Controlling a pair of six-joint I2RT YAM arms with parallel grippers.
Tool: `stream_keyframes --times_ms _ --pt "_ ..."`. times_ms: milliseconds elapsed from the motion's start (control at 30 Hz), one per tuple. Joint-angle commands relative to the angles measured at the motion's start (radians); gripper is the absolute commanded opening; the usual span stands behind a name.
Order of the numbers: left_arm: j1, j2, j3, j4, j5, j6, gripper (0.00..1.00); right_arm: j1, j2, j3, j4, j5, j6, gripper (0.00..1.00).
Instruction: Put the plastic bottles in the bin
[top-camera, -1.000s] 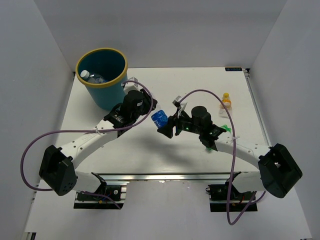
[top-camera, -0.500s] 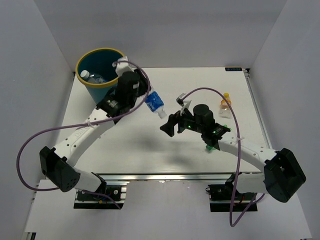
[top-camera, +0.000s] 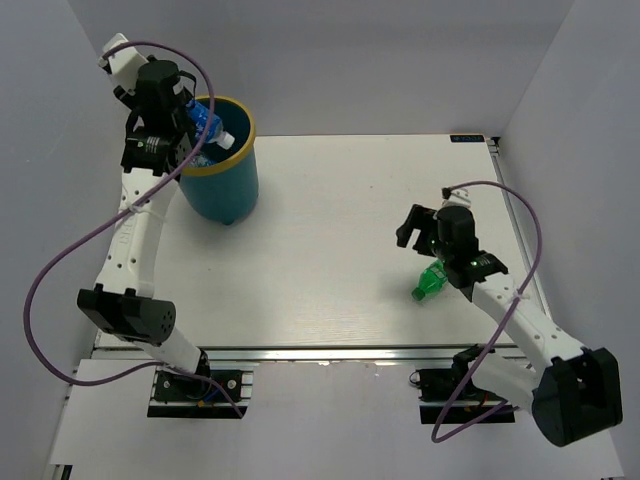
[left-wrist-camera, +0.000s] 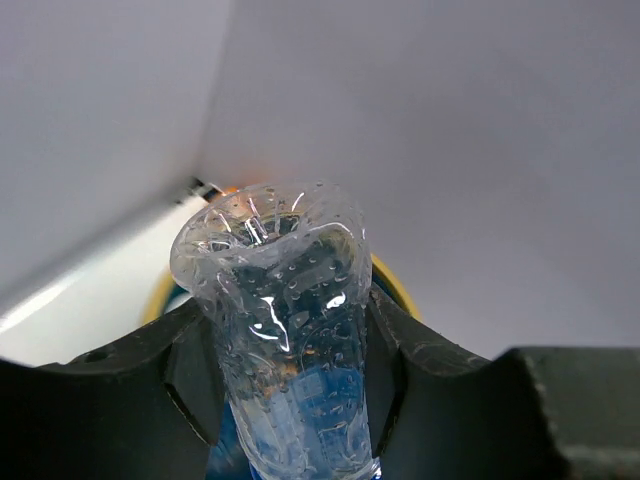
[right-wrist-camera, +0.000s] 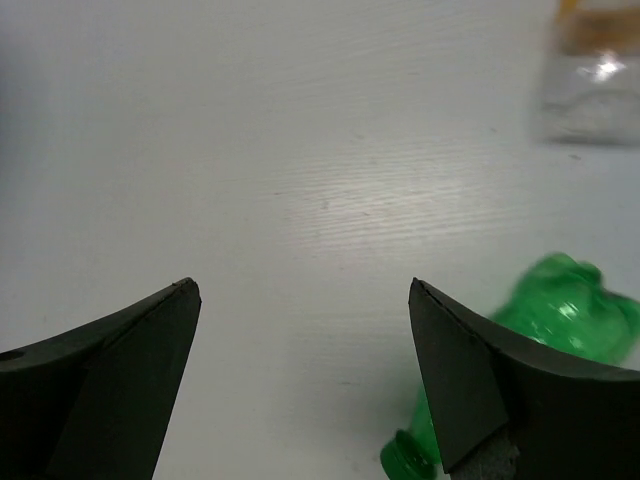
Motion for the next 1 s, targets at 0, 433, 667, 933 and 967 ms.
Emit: stream_keyframes --times_ms 0,433,667,933,967 --pt "0.057 0.069 0.039 0.022 -0.035 0.072 0.26 -0.027 -0.071 -0.046 -0.15 0.215 0.115 0.89" --pt "0.154 0.259 0.114 0.096 -0.086 0.128 0.98 -0.114 -0.06 -0.17 -0.201 0.29 0.215 0.89" --pt "0.154 0.265 0.224 0.039 -0.041 0.114 0.98 -0.125 0.047 -0.161 -0.15 0.24 0.209 0.89" --pt "0.153 0.128 0.232 -0.047 0.149 0.06 0.98 -0.127 0.124 -0.179 -0.08 0.125 0.172 0.72" --pt "0.153 0.094 0.2 -0.047 0.239 0.027 0.98 -0.127 0.126 -0.178 -0.072 0.107 0.145 0.68"
